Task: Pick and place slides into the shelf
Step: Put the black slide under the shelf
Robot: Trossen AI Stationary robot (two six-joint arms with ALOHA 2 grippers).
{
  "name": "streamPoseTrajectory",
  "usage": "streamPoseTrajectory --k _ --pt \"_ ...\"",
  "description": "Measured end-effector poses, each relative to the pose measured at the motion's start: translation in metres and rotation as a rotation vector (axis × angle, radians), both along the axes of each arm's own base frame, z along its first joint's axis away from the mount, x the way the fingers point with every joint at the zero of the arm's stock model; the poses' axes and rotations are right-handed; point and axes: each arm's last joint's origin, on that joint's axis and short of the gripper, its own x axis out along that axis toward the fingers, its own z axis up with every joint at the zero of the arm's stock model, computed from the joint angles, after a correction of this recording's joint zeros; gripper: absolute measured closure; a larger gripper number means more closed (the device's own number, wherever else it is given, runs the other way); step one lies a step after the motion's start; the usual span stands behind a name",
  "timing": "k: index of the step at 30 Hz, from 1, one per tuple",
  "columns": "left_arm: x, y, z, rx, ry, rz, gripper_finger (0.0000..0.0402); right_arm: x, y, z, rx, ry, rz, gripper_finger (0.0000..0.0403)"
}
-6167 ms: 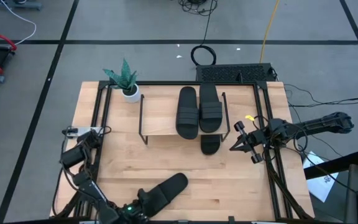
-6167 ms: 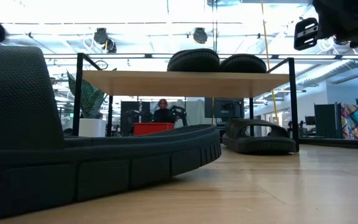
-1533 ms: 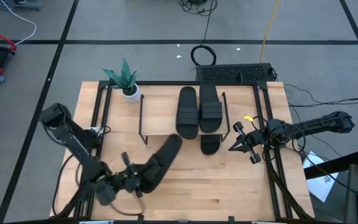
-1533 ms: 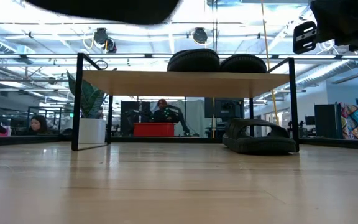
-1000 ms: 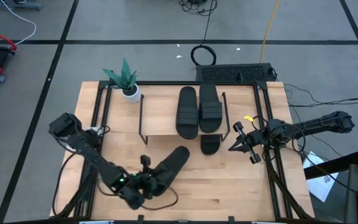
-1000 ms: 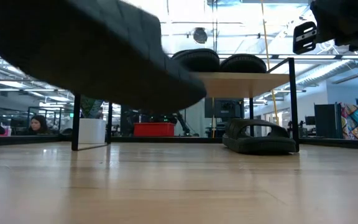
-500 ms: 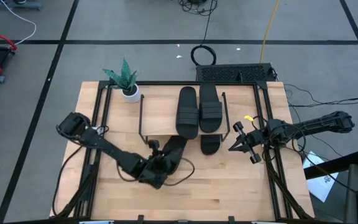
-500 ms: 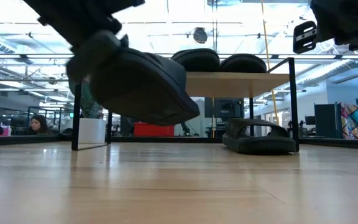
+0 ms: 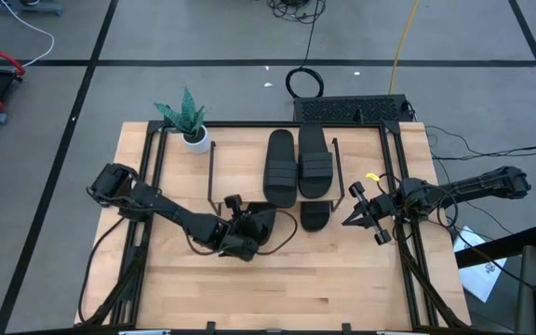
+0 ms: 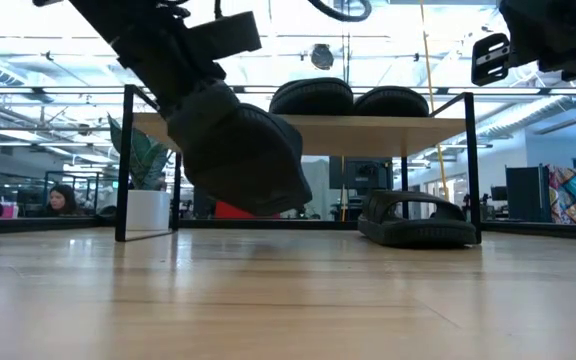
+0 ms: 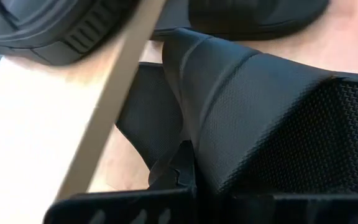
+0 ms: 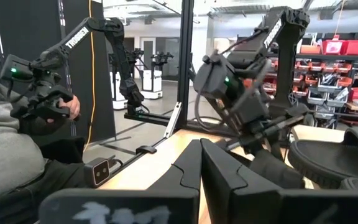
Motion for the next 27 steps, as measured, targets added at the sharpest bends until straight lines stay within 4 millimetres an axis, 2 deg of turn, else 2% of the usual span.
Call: streamPoseTrajectory --k 8,13,17,27 --pt "0.006 0.022 -0.001 0.0 0.015 0.054 0.0401 0.0 0.0 0.001 0.002 -0.012 0.0 0.0403" --pt "0.013 0.03 -0.013 0.009 0.051 0.061 0.0401 0.0 0.0 0.001 0.002 -0.013 0.0 0.0403" --pt "0.019 0.031 -0.02 0.044 0.046 0.059 0.0401 0.0 0.0 0.001 0.002 -0.012 0.0 0.0403" --pt "0.028 0.026 -0.011 -0.031 0.053 0.002 0.0397 0.0 -0.001 0.001 0.004 -0.006 -0.024 0.0403"
